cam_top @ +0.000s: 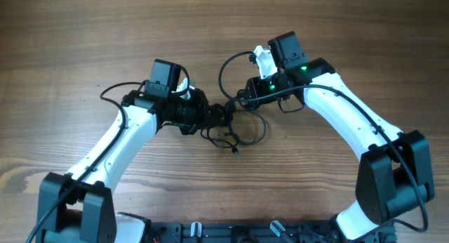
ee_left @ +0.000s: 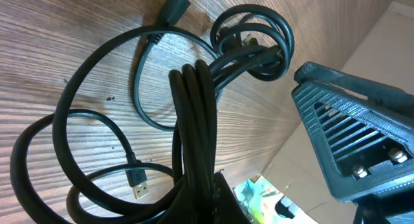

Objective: Untangle cables

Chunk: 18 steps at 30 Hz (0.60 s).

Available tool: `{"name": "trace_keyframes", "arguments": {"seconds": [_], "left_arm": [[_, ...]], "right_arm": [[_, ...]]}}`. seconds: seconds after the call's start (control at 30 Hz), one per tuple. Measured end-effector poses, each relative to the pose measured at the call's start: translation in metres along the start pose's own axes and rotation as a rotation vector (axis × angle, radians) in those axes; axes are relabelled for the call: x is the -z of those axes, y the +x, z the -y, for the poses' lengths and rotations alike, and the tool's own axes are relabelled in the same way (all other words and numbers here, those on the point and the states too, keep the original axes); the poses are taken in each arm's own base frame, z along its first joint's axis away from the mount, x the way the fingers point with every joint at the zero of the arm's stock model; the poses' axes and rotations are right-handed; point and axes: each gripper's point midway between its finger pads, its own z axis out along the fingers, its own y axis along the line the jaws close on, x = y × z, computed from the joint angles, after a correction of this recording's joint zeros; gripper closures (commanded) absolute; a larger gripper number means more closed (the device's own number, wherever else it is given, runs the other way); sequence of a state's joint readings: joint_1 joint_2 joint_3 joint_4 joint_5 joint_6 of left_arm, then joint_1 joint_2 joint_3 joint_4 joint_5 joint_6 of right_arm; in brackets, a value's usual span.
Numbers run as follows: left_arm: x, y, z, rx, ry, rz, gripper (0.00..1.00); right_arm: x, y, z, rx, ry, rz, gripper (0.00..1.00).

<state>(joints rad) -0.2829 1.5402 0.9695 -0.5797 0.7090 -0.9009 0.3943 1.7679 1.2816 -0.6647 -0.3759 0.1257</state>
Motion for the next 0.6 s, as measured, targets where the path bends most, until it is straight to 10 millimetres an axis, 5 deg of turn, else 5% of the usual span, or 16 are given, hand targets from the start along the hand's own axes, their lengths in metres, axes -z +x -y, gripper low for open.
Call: {"name": "trace_keyframes", "arguments": {"seconds": [0.6], "left_arm": [[0.000,0.002,0.004,0.016,0.019,-0.014,0.96]], "right_arm": [[-0.030,0.012,0.014,-0.102,0.035,-0.075,0.83]]}}
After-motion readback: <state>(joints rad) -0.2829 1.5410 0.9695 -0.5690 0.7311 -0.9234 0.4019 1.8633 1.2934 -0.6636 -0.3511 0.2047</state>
